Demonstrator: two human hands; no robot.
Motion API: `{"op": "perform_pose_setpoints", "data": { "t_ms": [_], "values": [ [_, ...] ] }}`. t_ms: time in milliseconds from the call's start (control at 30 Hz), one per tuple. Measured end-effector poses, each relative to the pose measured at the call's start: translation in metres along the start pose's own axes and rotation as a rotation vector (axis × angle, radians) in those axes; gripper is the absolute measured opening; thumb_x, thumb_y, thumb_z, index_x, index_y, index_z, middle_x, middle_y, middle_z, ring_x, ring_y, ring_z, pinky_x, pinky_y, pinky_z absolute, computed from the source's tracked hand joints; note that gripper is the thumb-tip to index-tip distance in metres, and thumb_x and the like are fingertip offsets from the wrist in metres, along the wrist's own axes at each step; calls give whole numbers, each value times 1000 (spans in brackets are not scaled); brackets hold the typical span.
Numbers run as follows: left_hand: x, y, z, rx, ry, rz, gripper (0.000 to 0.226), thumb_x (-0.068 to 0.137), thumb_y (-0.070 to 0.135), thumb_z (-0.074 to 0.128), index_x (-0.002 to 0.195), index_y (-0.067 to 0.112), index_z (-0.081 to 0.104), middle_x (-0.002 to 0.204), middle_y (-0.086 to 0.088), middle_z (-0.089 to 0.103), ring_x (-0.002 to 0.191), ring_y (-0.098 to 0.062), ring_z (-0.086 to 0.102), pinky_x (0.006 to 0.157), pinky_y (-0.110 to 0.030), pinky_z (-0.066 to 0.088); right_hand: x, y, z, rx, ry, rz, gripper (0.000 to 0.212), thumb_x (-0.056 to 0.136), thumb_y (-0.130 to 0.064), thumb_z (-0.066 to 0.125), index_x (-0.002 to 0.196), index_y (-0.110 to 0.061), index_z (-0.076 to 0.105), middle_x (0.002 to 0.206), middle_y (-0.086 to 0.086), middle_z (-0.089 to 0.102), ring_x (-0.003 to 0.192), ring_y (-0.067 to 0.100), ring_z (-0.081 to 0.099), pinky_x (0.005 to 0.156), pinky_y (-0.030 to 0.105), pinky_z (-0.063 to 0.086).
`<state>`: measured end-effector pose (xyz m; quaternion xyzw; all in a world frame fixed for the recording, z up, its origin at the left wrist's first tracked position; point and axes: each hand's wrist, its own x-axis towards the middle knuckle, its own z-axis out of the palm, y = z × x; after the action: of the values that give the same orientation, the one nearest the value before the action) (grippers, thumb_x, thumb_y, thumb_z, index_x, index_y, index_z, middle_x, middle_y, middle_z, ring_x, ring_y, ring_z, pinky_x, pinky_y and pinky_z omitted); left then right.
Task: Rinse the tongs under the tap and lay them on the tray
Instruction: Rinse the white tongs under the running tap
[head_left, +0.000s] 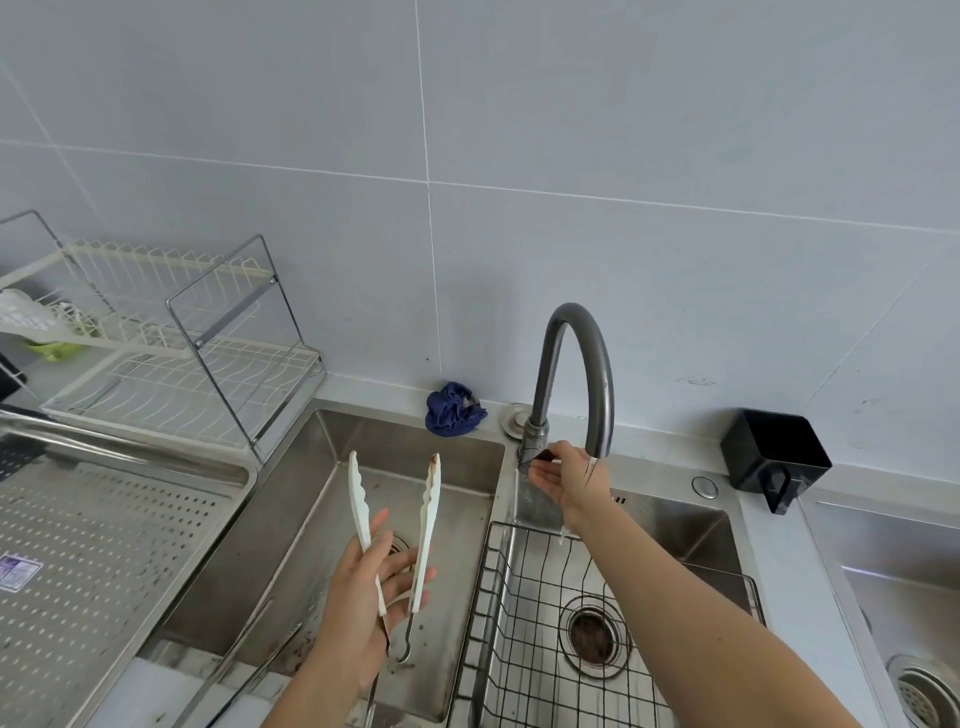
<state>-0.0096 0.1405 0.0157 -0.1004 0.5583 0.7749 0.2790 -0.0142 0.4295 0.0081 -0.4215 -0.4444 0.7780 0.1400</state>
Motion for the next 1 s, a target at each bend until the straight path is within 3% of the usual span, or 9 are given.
{"op": "perform_pose_setpoints", "data": {
  "t_ms": [167, 267, 367, 500, 667, 767, 833, 900, 1000],
  "values": [
    [-3, 2, 2, 19, 6, -4, 27, 99, 32, 60, 123, 43, 65, 109, -24, 74, 93, -41, 74, 69, -42, 59, -10, -2, -8, 39, 3, 39, 18, 104, -16, 57, 115, -3, 61, 106, 26, 71, 89, 36, 68, 79, 43, 62],
    [-7, -2, 8, 64, -5, -1, 28, 100, 32, 59, 125, 42, 63, 106, -20, 76, 95, -41, 74, 67, -42, 58, -23, 12, -26, -77, 36, 14, 11, 102, -14, 59, 106, -5, 66, 87, 16, 71, 74, 26, 67, 63, 34, 60],
    [-14, -12, 16, 105, -6, -16, 28, 100, 31, 58, 126, 42, 62, 102, -15, 78, 94, -39, 75, 63, -39, 56, -42, 30, -47, -320, -42, -28, 19, 102, -14, 60, 91, -1, 69, 75, 13, 68, 60, 20, 65, 54, 30, 55],
    [-26, -29, 30, 188, -17, -18, 31, 100, 28, 59, 128, 41, 60, 101, -11, 79, 92, -35, 76, 64, -40, 56, -58, 38, -65, -495, -41, -130, 22, 103, -11, 56, 88, -2, 69, 78, 15, 71, 61, 19, 65, 60, 31, 57],
    [-40, -45, 51, 405, -71, 100, 28, 97, 30, 63, 118, 49, 61, 105, 14, 77, 95, -3, 72, 80, -30, 51, -88, 41, -50, -292, -223, -33, 35, 107, -42, 49, 113, -14, 69, 95, 16, 78, 77, 26, 73, 65, 38, 62],
    [-46, -49, 62, 471, -114, 169, 25, 97, 26, 63, 119, 38, 66, 106, 15, 75, 99, -1, 69, 82, -24, 49, -94, 36, -31, -378, -185, -96, 44, 103, -53, 49, 106, -15, 70, 88, 11, 78, 71, 22, 75, 57, 34, 60],
    [-47, -51, 66, 519, -101, 209, 24, 97, 24, 64, 119, 33, 67, 103, 14, 75, 98, -5, 69, 82, -25, 50, -95, 34, -20, -514, -105, -180, 44, 102, -52, 51, 96, -13, 70, 83, 10, 75, 65, 20, 73, 52, 33, 58],
    [-48, -53, 69, 568, -96, 249, 25, 98, 22, 63, 118, 36, 67, 100, 17, 74, 95, -5, 68, 81, -24, 51, -93, 36, -15, -641, -20, -259, 38, 103, -42, 54, 90, -10, 68, 78, 12, 73, 65, 25, 73, 53, 41, 60],
    [-52, -55, 71, 606, -98, 292, 31, 98, 20, 63, 121, 41, 64, 105, 21, 73, 100, 0, 66, 87, -27, 52, -91, 45, -13, -634, 43, -276, 31, 103, -26, 53, 83, -7, 66, 71, 12, 68, 57, 22, 68, 57, 49, 62]
  ]
}}
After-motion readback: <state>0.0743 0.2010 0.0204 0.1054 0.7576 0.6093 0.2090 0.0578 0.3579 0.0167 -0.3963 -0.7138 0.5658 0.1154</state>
